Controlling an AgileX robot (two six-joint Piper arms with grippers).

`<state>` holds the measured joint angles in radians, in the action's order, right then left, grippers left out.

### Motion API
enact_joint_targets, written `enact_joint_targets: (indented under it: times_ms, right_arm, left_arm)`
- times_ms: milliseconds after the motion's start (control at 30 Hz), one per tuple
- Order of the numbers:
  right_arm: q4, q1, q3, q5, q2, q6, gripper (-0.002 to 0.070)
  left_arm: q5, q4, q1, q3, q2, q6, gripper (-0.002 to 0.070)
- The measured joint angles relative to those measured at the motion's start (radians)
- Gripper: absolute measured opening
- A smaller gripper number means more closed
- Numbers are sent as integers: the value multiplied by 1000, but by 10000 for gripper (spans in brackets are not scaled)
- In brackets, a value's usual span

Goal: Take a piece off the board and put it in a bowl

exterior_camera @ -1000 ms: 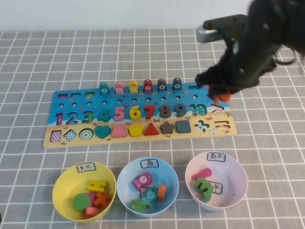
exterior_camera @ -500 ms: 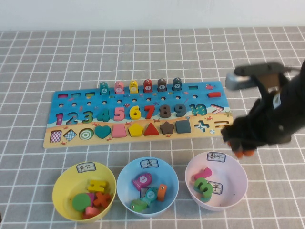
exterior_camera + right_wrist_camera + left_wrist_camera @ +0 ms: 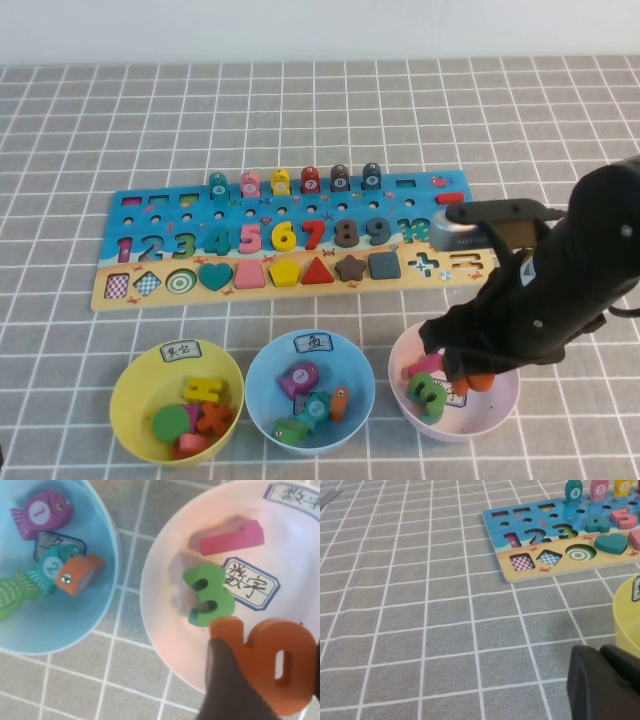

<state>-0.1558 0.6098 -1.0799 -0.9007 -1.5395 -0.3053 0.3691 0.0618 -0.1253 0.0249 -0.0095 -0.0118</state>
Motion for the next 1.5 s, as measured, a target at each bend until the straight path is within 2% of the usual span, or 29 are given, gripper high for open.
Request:
enact_joint_targets:
  times_ms: [633,867,1233,1333,1500]
  right_arm:
    - [46,12,0,16,-119,-35,305]
    - [46,12,0,17,-119,-37,370]
    - [46,12,0,4,-119,-38,381]
    - [38,12,-10,-46,-119,-38,344]
    - [31,12,-77,-112,-119,-38,209]
  left_arm:
    - [0,0,0,0,0,0,-1]
    - [0,0,0,0,0,0,-1]
    - [0,0,0,0,0,0,-1]
    - [0,0,0,0,0,0,-1]
    - [0,0,0,0,0,0,-1]
